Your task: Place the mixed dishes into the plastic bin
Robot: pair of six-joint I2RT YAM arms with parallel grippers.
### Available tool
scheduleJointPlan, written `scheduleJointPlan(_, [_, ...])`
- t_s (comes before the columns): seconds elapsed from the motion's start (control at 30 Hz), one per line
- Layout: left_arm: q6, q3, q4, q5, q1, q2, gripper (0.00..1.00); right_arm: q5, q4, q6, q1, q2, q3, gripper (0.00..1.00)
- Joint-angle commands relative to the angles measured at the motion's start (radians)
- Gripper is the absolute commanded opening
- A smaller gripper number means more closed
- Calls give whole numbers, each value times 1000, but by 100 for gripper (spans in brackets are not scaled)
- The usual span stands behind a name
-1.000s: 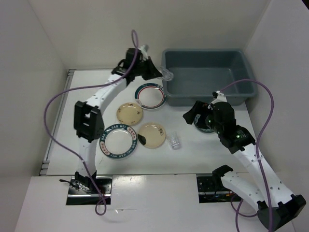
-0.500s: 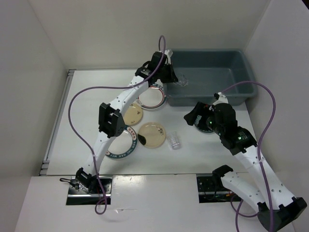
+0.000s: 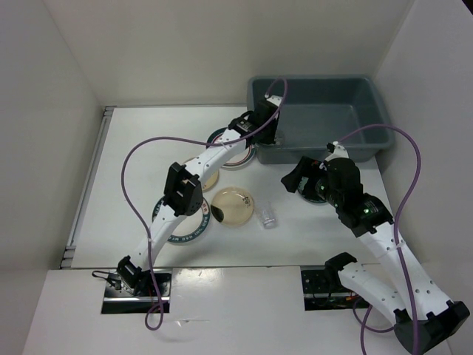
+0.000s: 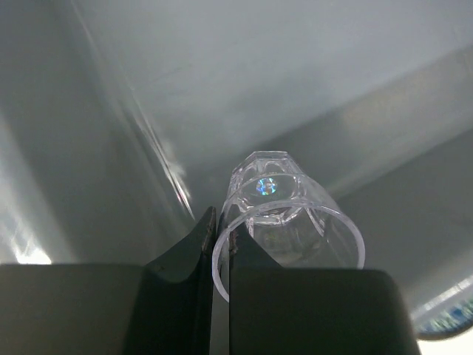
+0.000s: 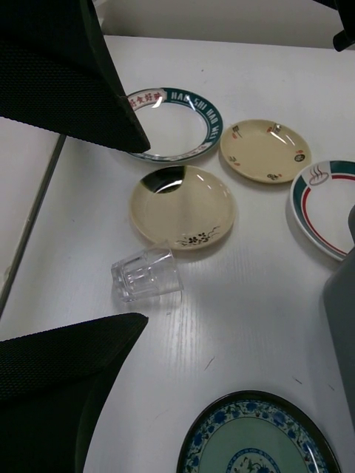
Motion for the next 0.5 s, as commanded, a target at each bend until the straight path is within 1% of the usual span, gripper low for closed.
scheduleJointPlan(0.0, [72, 17, 15, -84, 9, 21, 7, -1, -3, 4, -2, 3, 9, 94])
scheduleJointPlan(0.17, [95, -1, 24, -141, 9, 55, 16, -1, -3, 4, -2, 3, 9, 94])
scheduleJointPlan(0.3, [104, -21, 33, -161, 9, 64, 28, -1, -3, 4, -2, 3, 9, 94])
scheduleJointPlan(0.33, [104, -21, 33, -161, 9, 64, 28, -1, -3, 4, -2, 3, 9, 94])
scheduleJointPlan(0.47, [104, -21, 43, -172, 9, 64, 35, -1, -3, 4, -2, 3, 9, 94])
